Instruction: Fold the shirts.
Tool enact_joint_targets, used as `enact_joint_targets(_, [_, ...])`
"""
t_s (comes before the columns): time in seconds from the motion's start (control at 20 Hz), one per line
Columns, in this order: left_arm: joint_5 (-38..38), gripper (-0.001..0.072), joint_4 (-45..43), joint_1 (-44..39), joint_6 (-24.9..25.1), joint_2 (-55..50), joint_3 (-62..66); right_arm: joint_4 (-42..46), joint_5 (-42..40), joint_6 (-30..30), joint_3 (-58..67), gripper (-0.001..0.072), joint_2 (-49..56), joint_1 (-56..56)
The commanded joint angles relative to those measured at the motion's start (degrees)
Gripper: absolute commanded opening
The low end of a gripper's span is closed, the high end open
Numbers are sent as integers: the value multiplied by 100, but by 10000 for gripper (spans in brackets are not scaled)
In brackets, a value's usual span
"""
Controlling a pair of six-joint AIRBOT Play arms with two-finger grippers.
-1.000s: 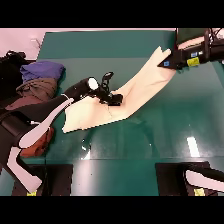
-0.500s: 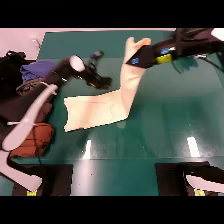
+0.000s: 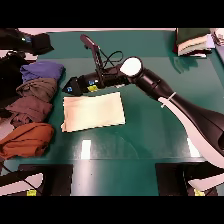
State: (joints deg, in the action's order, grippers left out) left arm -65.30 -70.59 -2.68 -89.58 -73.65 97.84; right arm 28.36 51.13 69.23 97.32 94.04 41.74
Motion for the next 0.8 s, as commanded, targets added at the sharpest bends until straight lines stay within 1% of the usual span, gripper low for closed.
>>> enact_joint_targets(0.0, [-208, 23, -57, 116, 103, 199, 7, 636, 356, -52, -378, 315, -118, -404])
enact_joint_targets(0.15, [-109, 23, -61, -120, 160, 168, 4, 1384, 466, 466, -1720, 315, -828, -1421])
enact_joint_targets(0.25, [22, 22, -63, -297, 162, 162, 4, 1558, 522, 601, -2723, 317, -1213, -2199])
enact_joint_targets(0.35, [208, 22, -59, -466, 160, 160, -31, 1467, 612, 599, -3484, 514, -1311, -2868])
enact_joint_targets(0.4, [249, 23, -55, -529, 157, 146, -42, 1469, 680, 597, -3729, 528, -1246, -3088])
enact_joint_targets(0.5, [223, 23, 7, -621, 164, 63, -42, 1327, 868, 577, -3891, 528, -955, -3191])
enact_joint_targets(0.65, [160, 23, 107, -664, 175, -74, -52, 385, 826, 133, -3659, 528, -289, -2820])
enact_joint_targets(0.75, [162, 23, 249, -664, 175, -111, -68, -48, 723, 114, -3270, 528, 225, -2422])
